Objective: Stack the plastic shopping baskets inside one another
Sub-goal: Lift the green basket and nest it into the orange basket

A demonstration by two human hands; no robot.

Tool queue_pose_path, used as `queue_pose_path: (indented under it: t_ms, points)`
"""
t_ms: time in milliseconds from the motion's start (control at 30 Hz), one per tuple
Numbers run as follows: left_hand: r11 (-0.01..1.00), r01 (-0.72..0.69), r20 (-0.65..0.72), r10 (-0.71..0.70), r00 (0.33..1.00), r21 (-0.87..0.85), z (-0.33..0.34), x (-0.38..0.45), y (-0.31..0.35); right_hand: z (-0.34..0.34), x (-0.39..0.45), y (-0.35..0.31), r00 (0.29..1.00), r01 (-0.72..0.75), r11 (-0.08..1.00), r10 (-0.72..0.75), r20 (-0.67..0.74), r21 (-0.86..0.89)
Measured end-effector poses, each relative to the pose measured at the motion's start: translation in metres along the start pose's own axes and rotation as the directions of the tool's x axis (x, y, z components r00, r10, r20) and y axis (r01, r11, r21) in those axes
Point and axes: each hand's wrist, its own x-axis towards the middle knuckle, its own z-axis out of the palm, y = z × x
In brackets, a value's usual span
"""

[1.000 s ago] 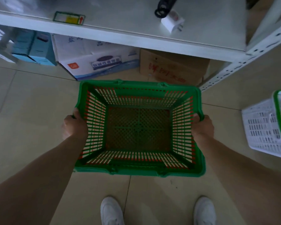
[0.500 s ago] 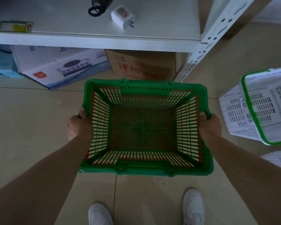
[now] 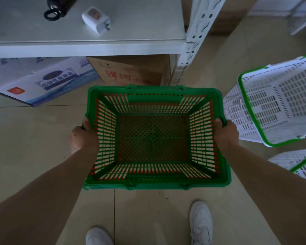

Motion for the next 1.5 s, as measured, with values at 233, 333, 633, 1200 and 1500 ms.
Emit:
queue_pose_path:
  t_ms: [233,333,633,1200,1500]
  points:
    - [1.0,-0.022,0.003,0.022,1.0,0.006,0.011,-0.013,0.012,-0.014,0.015,0.009,1.0,-0.018,1.0,0.018,0.003,0.01]
    - [0.999,-0.029,0.022,0.029,0.999,0.021,0.016,-0.018,0.016,-0.02,0.022,0.014,0.999,-0.032,0.999,0.032,-0.002,0.003]
    - [0.993,-0.065,0.02,0.064,0.998,0.094,0.017,-0.027,0.023,-0.025,0.03,0.019,0.999,-0.043,0.999,0.043,0.021,-0.007]
    - [0.87,-0.475,0.057,0.485,0.873,-0.13,0.041,-0.116,0.082,-0.046,0.006,0.006,0.921,0.335,0.916,-0.368,-0.13,-0.22]
    - [0.936,-0.121,0.686,0.326,0.651,-0.33,0.074,-0.223,0.132,-0.072,-0.007,0.028,0.953,0.284,0.925,-0.3,-0.029,-0.252]
